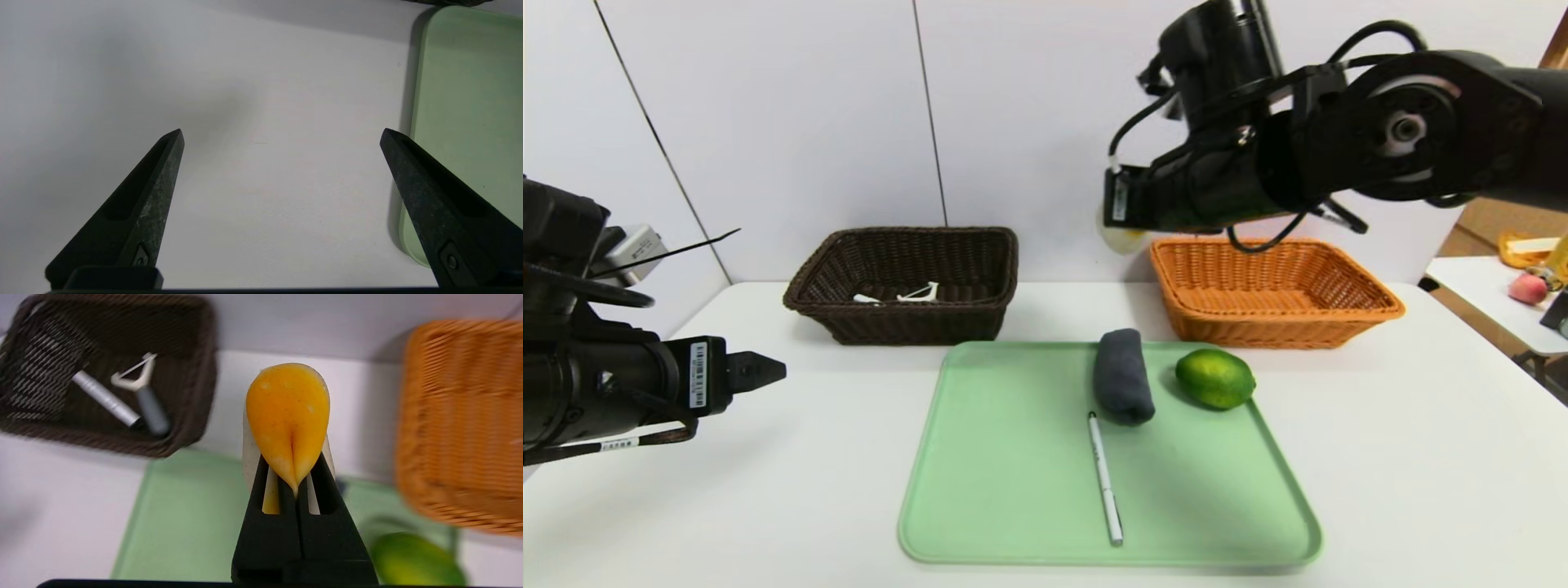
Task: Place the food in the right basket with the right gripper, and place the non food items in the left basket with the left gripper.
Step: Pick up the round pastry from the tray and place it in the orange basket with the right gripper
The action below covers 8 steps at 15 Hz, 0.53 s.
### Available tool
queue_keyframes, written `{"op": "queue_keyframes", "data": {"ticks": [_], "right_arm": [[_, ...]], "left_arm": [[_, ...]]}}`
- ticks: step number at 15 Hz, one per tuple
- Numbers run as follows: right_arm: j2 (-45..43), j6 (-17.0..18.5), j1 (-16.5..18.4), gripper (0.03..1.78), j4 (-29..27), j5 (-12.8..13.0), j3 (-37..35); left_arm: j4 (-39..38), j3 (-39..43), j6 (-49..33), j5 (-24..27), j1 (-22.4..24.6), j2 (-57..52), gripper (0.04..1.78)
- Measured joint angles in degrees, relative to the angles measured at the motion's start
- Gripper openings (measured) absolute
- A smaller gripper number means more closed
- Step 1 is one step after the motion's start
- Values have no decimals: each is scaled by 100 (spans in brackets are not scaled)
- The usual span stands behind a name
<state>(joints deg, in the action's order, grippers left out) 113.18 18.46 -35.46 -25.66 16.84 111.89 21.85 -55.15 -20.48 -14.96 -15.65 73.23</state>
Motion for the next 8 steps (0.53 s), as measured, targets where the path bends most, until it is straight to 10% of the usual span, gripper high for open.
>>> {"op": "queue_keyframes", "data": {"ticks": [8], "right_arm": [[201, -542, 2009, 6, 30, -311, 0]], "left_arm": [[-5, 50, -5, 38, 0, 26, 169]]}}
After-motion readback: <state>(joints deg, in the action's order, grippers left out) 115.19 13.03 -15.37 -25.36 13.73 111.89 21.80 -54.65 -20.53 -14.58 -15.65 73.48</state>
